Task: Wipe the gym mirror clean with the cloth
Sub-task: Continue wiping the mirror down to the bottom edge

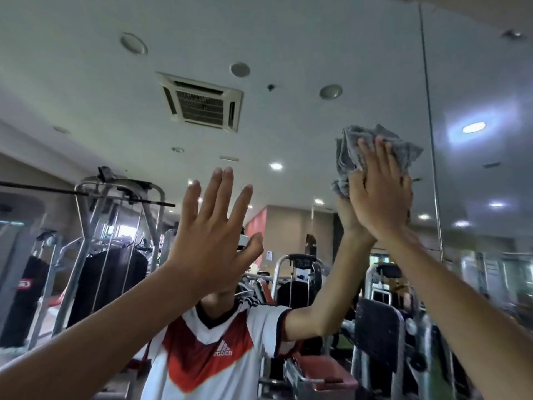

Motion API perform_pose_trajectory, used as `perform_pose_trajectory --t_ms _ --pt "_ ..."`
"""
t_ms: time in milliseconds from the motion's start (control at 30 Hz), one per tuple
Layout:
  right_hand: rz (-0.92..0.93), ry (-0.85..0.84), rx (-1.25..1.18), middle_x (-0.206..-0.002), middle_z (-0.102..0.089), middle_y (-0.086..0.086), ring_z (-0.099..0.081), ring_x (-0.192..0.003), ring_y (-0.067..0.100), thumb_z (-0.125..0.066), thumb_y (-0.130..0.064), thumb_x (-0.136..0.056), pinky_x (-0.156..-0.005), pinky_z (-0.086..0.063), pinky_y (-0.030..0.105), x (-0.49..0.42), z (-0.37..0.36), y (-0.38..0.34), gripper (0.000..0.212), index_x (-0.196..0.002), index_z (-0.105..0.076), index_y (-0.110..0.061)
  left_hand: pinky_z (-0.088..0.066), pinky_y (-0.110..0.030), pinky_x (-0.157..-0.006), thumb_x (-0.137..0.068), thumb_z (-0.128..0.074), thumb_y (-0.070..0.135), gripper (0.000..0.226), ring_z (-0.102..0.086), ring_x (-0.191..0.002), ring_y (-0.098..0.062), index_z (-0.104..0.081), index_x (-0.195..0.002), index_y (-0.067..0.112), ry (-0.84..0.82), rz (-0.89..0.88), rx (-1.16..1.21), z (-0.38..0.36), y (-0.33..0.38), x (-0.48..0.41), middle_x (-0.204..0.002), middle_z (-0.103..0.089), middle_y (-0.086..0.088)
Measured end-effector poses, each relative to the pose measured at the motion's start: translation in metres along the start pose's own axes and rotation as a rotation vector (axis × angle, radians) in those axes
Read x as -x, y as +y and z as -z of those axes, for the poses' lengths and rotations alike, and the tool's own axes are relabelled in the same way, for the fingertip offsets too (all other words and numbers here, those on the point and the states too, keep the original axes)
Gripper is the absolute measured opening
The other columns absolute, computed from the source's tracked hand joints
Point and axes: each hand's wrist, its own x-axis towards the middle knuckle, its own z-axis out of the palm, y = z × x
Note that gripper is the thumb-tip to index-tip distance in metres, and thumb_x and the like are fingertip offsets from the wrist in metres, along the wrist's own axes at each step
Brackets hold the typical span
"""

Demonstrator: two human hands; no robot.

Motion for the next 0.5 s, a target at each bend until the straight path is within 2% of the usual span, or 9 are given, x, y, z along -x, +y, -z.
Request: perform_pose_trajectory --t_ms 33,133,167,200,267,333,367,433,500 --pt "0.073 -0.007 0.006 -0.164 -0.018 -0.001 -0.011 -0.152 0.015 -0.017 -0.043 -0.092 -0.121 -0.010 0.046 0.021 0.001 -0.006 0.066 -0.155 -0.027 -0.026 -0.008 -0.055 -0.118 -0.093 -0.032 0.054 0.076 -0.020 -0.150 -0.040 -0.038 -0.151 0.005 -0.003 -0.011 0.008 -0.002 0.005 0.002 -0.159 -0.024 -0.030" --pt "0.618 -0.145 0.055 -0.162 -0.022 0.000 -0.009 -0.152 0.014 -0.033 -0.037 -0.090 -0.118 -0.009 0.041 0.075 0.011 0.016 0.065 -0.154 -0.028 -0.027 -0.011 -0.058 -0.118 -0.092 -0.035 0.053 0.075 -0.022 -0.150 -0.041 -0.044 -0.149 0.005 0.005 -0.106 0.029 -0.008 0.021 0.012 -0.159 -0.026 -0.030" --pt "0.725 -0.195 0.083 -0.162 -0.024 0.000 -0.009 -0.152 0.013 -0.035 -0.036 -0.087 -0.118 -0.010 0.042 0.072 0.017 0.035 0.067 -0.153 -0.027 -0.029 -0.013 -0.059 -0.118 -0.092 -0.036 0.052 0.074 -0.023 -0.149 -0.041 -0.047 -0.147 0.004 0.006 -0.135 0.030 -0.010 0.027 0.014 -0.158 -0.027 -0.030" --pt "0.716 -0.215 0.093 -0.162 -0.024 0.000 -0.010 -0.152 0.013 -0.035 -0.035 -0.086 -0.119 -0.012 0.046 0.063 0.019 0.054 0.068 -0.154 -0.024 -0.031 -0.014 -0.060 -0.118 -0.091 -0.036 0.052 0.074 -0.024 -0.149 -0.042 -0.048 -0.146 0.003 0.006 -0.155 0.033 -0.012 0.033 0.014 -0.158 -0.027 -0.031" --pt "0.418 -0.172 0.072 -0.163 -0.023 0.001 -0.012 -0.152 0.016 -0.030 -0.036 -0.089 -0.120 -0.016 0.055 0.041 0.021 0.078 0.067 -0.155 -0.019 -0.032 -0.017 -0.060 -0.116 -0.090 -0.037 0.050 0.073 -0.026 -0.148 -0.043 -0.051 -0.143 0.003 -0.001 -0.175 0.046 -0.013 0.044 0.009 -0.157 -0.029 -0.031" --pt "0.090 -0.094 0.036 -0.164 -0.022 0.001 -0.013 -0.152 0.016 -0.023 -0.040 -0.090 -0.123 -0.013 0.052 0.028 0.022 0.080 0.065 -0.154 -0.022 -0.029 -0.018 -0.060 -0.116 -0.089 -0.039 0.049 0.069 -0.029 -0.147 -0.041 -0.054 -0.141 0.006 -0.006 -0.207 0.049 -0.013 0.052 0.005 -0.156 -0.031 -0.030" --pt "-0.015 -0.063 0.028 -0.164 -0.021 0.000 -0.012 -0.152 0.015 -0.019 -0.042 -0.090 -0.124 -0.009 0.047 0.029 0.021 0.072 0.066 -0.155 -0.024 -0.028 -0.018 -0.059 -0.116 -0.089 -0.040 0.049 0.068 -0.030 -0.147 -0.041 -0.054 -0.141 0.007 -0.007 -0.223 0.046 -0.012 0.054 0.005 -0.156 -0.031 -0.029" --pt "-0.134 -0.032 0.027 -0.164 -0.018 -0.001 -0.008 -0.151 0.012 -0.017 -0.043 -0.091 -0.122 -0.003 0.041 0.053 0.018 0.048 0.068 -0.156 -0.025 -0.025 -0.019 -0.060 -0.117 -0.090 -0.041 0.048 0.067 -0.030 -0.147 -0.040 -0.053 -0.142 0.008 -0.017 -0.238 0.048 -0.012 0.058 0.012 -0.157 -0.032 -0.028" --pt "-0.051 -0.060 0.033 -0.164 -0.019 0.003 -0.007 -0.152 0.014 -0.021 -0.040 -0.095 -0.123 0.002 0.039 0.103 0.019 0.028 0.064 -0.156 -0.024 -0.022 -0.024 -0.061 -0.116 -0.090 -0.043 0.047 0.066 -0.030 -0.148 -0.039 -0.053 -0.144 0.010 -0.032 -0.270 0.055 -0.012 0.058 0.026 -0.157 -0.032 -0.026"
